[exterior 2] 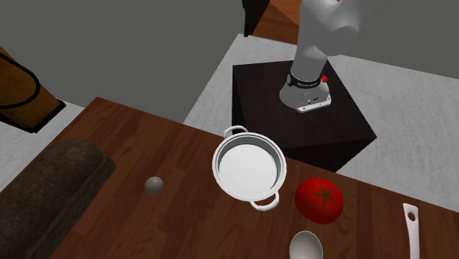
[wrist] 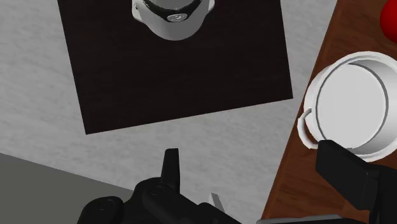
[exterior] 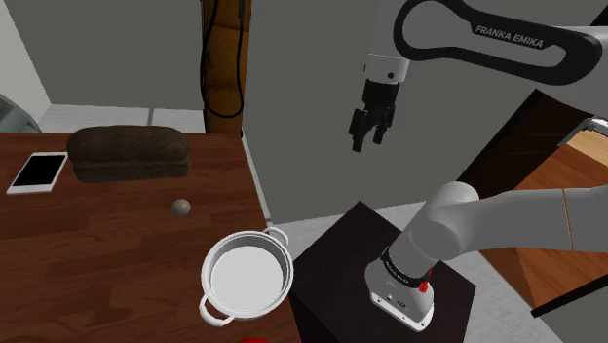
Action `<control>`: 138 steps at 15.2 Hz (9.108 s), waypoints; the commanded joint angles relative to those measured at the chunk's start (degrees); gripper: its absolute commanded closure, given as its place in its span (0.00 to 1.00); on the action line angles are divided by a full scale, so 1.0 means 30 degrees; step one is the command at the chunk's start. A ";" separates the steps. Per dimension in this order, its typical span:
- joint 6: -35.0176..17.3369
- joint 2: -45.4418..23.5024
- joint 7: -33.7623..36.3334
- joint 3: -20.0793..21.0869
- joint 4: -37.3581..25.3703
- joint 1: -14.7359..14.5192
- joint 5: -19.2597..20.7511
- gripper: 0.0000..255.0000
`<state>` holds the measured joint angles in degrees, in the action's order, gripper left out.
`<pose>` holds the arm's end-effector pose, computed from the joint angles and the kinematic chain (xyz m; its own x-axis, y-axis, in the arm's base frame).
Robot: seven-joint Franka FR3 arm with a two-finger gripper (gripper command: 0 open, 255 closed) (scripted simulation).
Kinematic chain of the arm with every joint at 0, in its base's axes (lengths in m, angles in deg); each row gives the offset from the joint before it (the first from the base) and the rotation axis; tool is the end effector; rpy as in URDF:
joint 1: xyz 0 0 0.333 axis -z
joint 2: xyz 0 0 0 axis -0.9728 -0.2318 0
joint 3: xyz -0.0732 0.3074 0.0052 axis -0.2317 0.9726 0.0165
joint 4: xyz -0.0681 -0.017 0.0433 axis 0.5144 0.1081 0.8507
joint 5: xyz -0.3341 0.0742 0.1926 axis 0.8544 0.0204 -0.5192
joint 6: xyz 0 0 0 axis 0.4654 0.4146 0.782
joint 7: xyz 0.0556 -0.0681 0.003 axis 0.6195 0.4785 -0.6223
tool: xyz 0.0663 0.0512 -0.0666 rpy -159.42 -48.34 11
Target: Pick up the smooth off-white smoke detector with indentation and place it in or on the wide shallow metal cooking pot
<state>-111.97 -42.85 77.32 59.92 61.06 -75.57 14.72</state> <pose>0.2805 0.0121 0.5425 0.9680 -0.1187 -0.2211 -0.1249 -0.9921 -0.0143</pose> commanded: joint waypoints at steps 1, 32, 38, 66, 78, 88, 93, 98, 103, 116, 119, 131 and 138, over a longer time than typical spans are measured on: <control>0.0000 0.0000 0.0000 0.0000 0.0000 0.0000 0.0000 0.00; -1.5253 -1.8821 1.2073 0.7889 -0.6582 -0.2080 0.2197 0.00; -1.5593 -2.3393 1.4566 0.7243 -1.0833 -0.3756 0.4843 0.00; -1.6566 -2.7713 1.5967 0.6166 -1.4276 -0.5393 0.6623 1.00; -1.4805 -2.6174 1.5573 0.6639 -1.4556 -0.5082 0.5971 1.00; -1.2872 -2.4900 1.5200 0.7004 -1.5288 -0.4871 0.5371 1.00; -1.3193 -2.3269 1.5386 0.7361 -1.3405 -0.4655 0.4895 1.00; -1.4819 -2.0039 1.5867 0.8120 -0.8769 -0.4414 0.3776 1.00; -1.5988 -1.6921 1.6092 0.8905 -0.4819 -0.4539 0.2213 1.00; -1.7740 -1.1517 1.6505 1.0317 0.1661 -0.6386 -0.1674 1.00; -1.8657 -1.2212 1.6796 1.0494 0.1944 -0.6264 -0.1310 1.00; -2.0670 -1.3948 1.7712 1.0797 0.2422 -0.5962 -0.0095 1.00; -2.0670 -1.3949 1.7713 1.0797 0.2422 -0.5962 -0.0094 0.00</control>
<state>-173.98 -84.70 130.46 92.31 68.32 -93.46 14.43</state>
